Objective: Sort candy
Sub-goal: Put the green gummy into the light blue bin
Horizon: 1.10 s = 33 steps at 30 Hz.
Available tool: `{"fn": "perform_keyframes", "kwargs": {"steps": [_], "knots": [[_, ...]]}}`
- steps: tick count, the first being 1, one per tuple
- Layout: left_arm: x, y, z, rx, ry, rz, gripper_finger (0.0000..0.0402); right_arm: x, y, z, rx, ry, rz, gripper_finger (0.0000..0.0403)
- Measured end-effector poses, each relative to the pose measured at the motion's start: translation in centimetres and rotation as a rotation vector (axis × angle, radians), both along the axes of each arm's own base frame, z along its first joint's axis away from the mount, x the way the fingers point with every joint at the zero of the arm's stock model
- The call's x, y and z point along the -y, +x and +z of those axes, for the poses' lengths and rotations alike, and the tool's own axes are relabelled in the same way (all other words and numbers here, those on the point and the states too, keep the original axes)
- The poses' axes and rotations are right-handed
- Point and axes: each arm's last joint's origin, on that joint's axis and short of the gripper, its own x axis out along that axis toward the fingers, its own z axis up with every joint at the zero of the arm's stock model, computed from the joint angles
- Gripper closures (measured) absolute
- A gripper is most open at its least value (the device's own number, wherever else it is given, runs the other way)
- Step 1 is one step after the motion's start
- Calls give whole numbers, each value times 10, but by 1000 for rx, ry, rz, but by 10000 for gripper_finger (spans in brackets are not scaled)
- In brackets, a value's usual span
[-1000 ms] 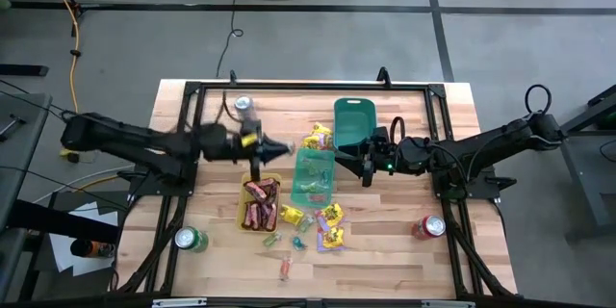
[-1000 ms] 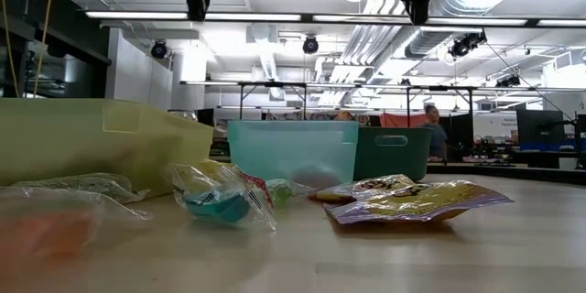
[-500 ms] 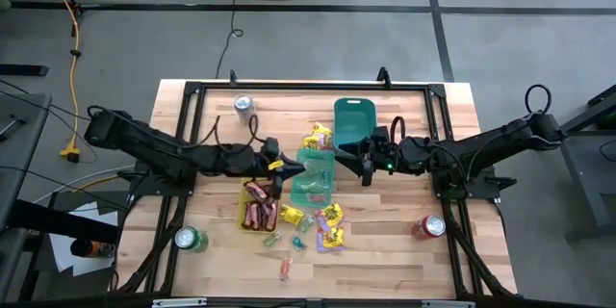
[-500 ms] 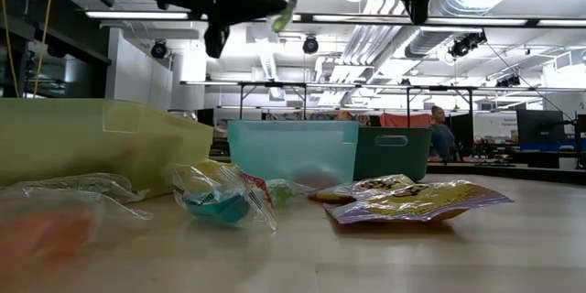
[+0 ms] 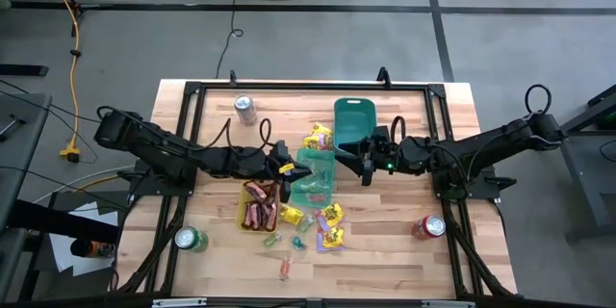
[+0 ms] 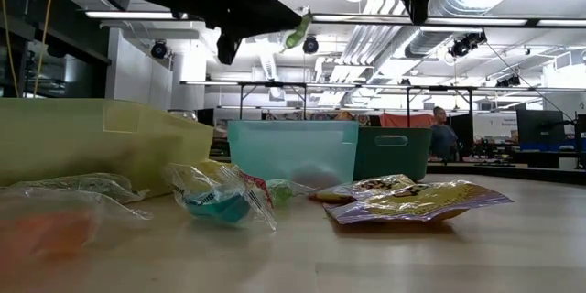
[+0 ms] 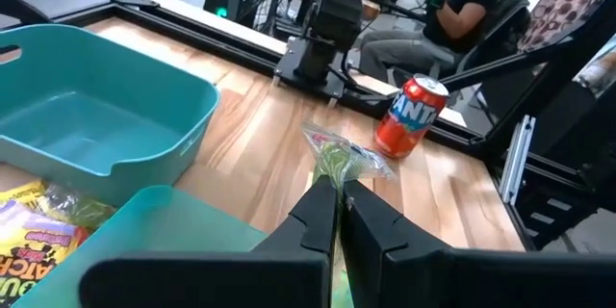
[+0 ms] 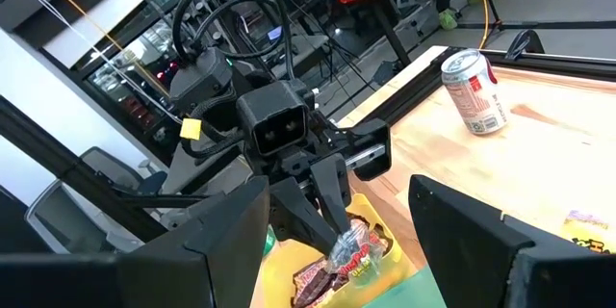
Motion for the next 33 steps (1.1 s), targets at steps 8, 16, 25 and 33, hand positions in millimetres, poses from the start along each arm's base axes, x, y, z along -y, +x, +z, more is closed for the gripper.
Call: {"fn": "perform_keyframes", "kwargs": {"steps": [8,16,25,33], "knots": [[0,-1,-2,-30,5,0,366,0,0,0,0,0,0,158],[0,-1,-2,-35,6,0,251,0,0,0,0,0,0,158],[-1,-6,13,11,-33,-68,174,0,0,3,44,65,-3,158],[-14,-50,84,252,9,-73,169,-24,21,42,46,-25,166,158]]}}
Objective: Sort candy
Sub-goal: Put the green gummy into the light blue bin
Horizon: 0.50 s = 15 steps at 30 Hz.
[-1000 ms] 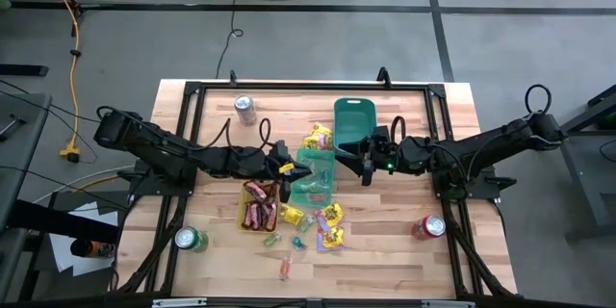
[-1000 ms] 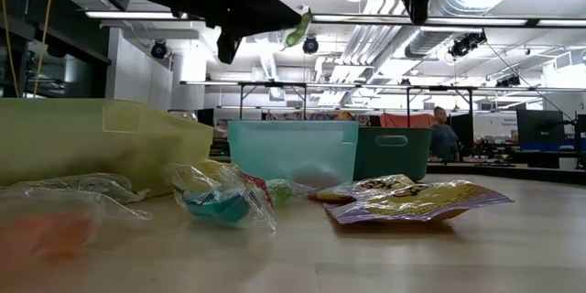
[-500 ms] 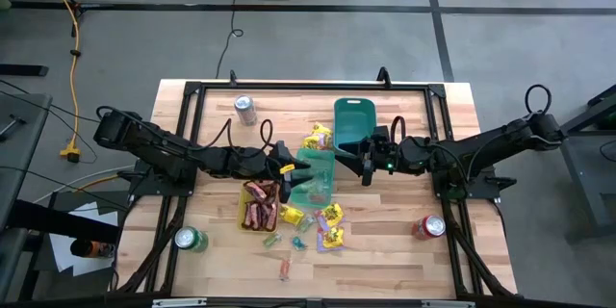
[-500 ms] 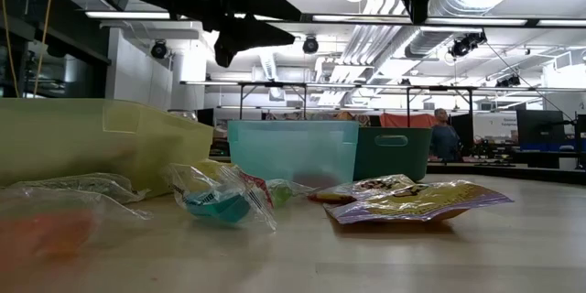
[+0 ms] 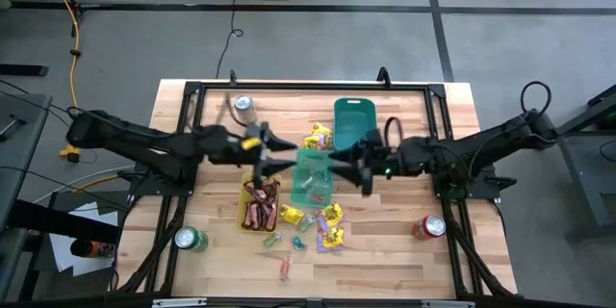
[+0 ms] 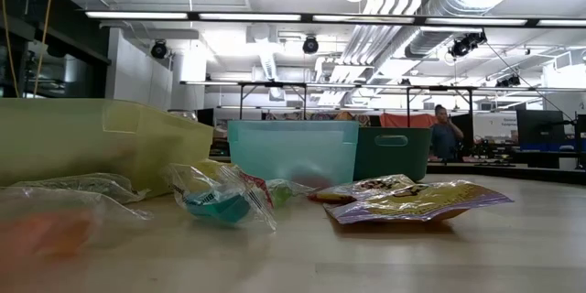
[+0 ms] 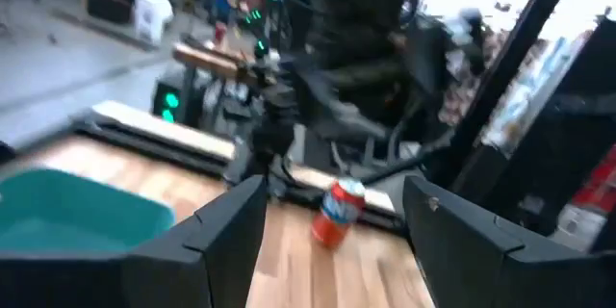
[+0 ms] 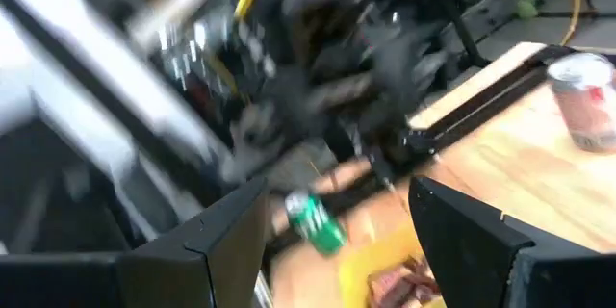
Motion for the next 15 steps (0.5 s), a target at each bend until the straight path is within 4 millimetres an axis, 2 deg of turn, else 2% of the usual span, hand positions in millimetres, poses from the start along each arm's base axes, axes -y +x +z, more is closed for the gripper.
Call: {"fn": "perform_keyframes", "kwargs": {"steps": [4,7,10,15], "knots": [[-5,-28,24,81,21,70,169,-27,29,17,-253,-317,101,158],[-8,-42,36,134,10,106,169,-44,49,16,-433,-510,186,158],[-9,-52,43,170,3,113,169,-58,71,2,-572,-603,247,158],[-9,-55,42,146,6,113,169,-77,104,-39,-717,-716,441,158]]}}
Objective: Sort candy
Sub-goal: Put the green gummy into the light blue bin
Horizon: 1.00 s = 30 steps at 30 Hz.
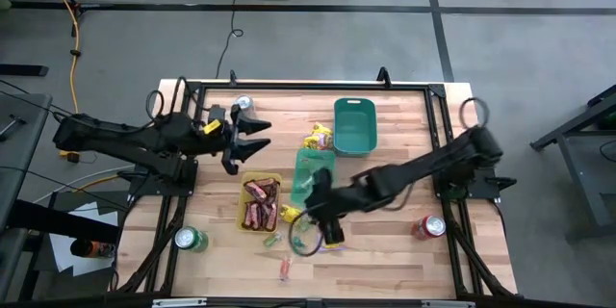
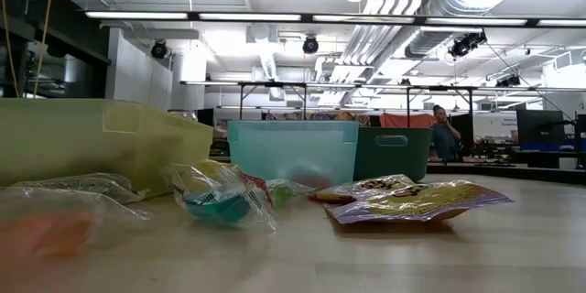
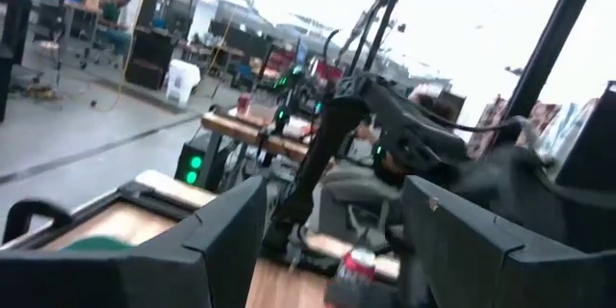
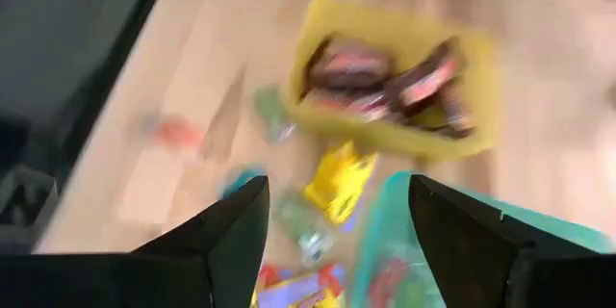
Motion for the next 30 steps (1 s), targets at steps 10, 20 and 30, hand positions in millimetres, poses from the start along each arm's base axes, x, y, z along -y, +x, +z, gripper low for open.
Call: {"fn": "perform_keyframes", "kwargs": {"steps": [10,20,30], "knots": [[0,4,-13,-110,-84,-3,169,-19,46,-88,-195,-160,200,158],[0,4,-13,-108,-84,-3,169,-22,52,-136,-333,-187,218,164],[0,4,-13,-107,-87,15,169,-23,54,-150,-360,-202,212,277]]}}
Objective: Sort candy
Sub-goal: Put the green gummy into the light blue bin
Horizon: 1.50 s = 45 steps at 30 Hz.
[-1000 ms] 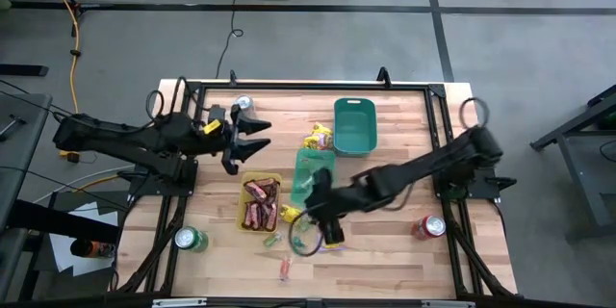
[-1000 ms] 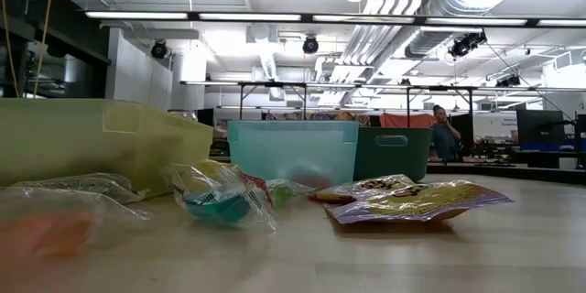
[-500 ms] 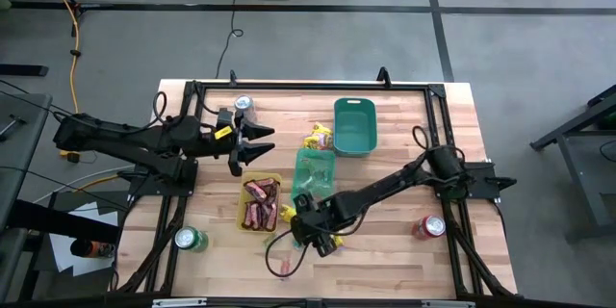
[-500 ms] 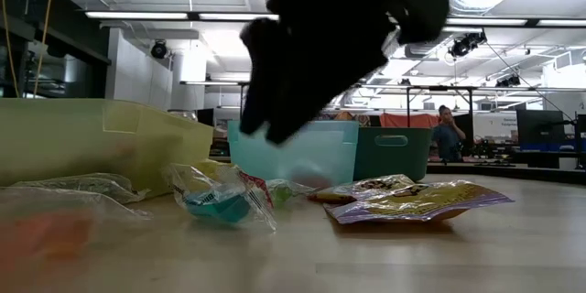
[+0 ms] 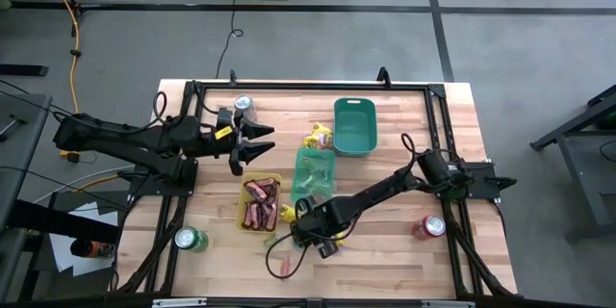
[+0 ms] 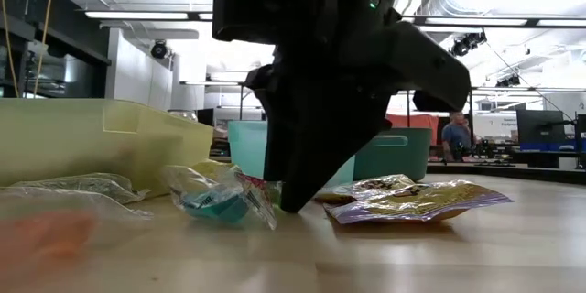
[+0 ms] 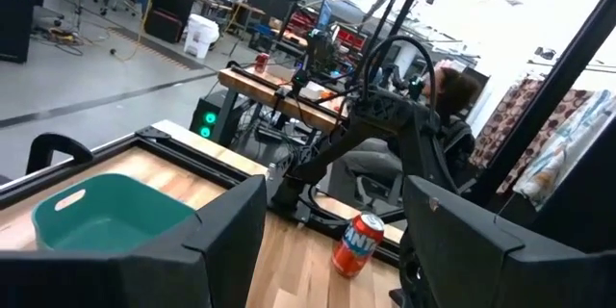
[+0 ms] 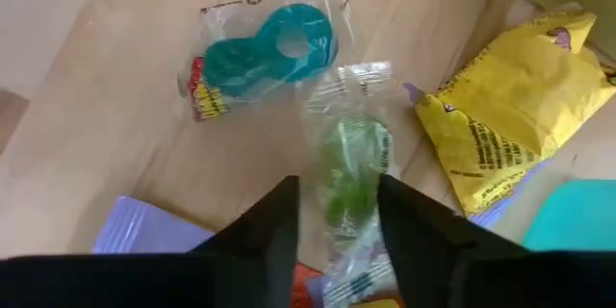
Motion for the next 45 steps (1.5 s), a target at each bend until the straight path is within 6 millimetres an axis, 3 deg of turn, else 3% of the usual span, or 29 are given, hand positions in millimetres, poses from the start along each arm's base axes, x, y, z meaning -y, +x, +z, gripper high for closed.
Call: {"fn": "perform_keyframes", "kwargs": {"steps": [5,11,15,19,24,28,31,34,37,45], "knots": [[0,0,0,2,-8,0,169,2,0,11,-45,-40,-7,385],[-1,0,0,1,-10,33,169,3,0,64,-91,-136,53,391],[-1,0,0,-1,4,53,169,12,-14,102,-62,-145,1,397],[-1,0,0,4,5,53,169,33,-50,121,-72,-192,-126,400],[-1,0,1,6,5,53,169,63,-123,127,-26,-119,-359,401],[-1,0,1,6,5,53,169,79,-177,120,133,74,-609,402],[-1,0,1,6,5,53,169,82,-199,111,323,299,-739,402],[-1,0,1,6,4,53,169,82,-202,105,564,511,-755,402],[-1,0,1,6,4,53,169,84,-195,99,784,617,-727,402],[-1,0,1,4,5,53,169,88,-162,102,1042,629,-683,402]]}}
